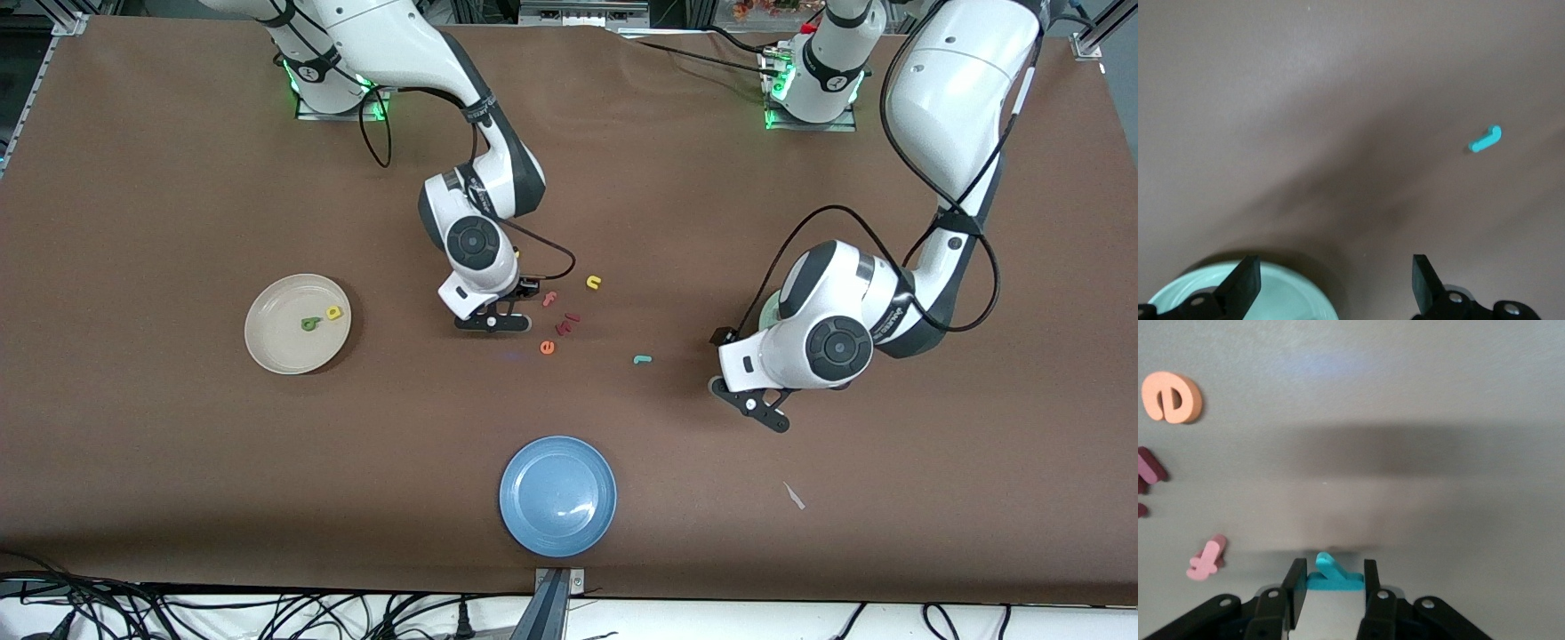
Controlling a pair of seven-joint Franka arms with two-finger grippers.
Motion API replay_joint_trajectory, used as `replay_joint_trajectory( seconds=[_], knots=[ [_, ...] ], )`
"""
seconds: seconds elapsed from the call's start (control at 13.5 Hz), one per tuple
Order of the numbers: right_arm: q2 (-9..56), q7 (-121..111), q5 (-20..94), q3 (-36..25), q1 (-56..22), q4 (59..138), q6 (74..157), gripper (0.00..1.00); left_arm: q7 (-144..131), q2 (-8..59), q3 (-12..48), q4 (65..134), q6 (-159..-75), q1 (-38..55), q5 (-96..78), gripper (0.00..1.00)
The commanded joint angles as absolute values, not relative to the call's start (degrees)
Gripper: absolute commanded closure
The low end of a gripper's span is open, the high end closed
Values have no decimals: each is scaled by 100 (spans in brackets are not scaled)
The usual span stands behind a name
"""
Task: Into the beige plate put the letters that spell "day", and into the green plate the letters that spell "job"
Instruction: 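Drop the cyan y on the white plate while the left gripper reaches the cyan j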
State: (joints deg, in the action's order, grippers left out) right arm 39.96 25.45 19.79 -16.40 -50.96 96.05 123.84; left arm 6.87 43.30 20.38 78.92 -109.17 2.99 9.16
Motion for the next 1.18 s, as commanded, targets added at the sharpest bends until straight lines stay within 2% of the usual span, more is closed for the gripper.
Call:
replay_joint_trajectory(
  seconds=[0.0, 0.3, 0.59, 0.89, 0.96, 1.03, 1.11],
  knots=[
    [3719, 1927, 2048, -1914, -4860, 9360, 11612, 80, 187, 4649, 2021, 7374, -10828, 571, 967, 0],
    [3262, 743, 2048, -2766, -4852, 9824, 11294, 80, -605, 4737, 2021, 7348, -10890, 747, 967, 0],
    [3006, -1130, 2065, -3813, -4843, 10423, 11197, 80, -1291, 5000, 1995, 6970, -10977, 1168, 993, 0],
    [3260, -1941, 2083, -4008, -4212, 10556, 11197, 79, -1905, 5168, 1969, 6978, -11408, 1502, 1037, 0],
    [3330, -2038, 2092, -4008, -4071, 10547, 11189, 65, -2142, 5185, 1934, 7005, -11408, 1581, 1055, 0],
    [3348, -1978, 2100, -4008, -4000, 10538, 11188, 19, -2371, 5186, 1925, 7040, -11452, 1643, 1055, 0],
    [3349, -1960, 2101, -4008, -3990, 10521, 11180, 0, -2608, 5186, 1925, 7084, -11557, 1670, 1072, 0]
  ],
)
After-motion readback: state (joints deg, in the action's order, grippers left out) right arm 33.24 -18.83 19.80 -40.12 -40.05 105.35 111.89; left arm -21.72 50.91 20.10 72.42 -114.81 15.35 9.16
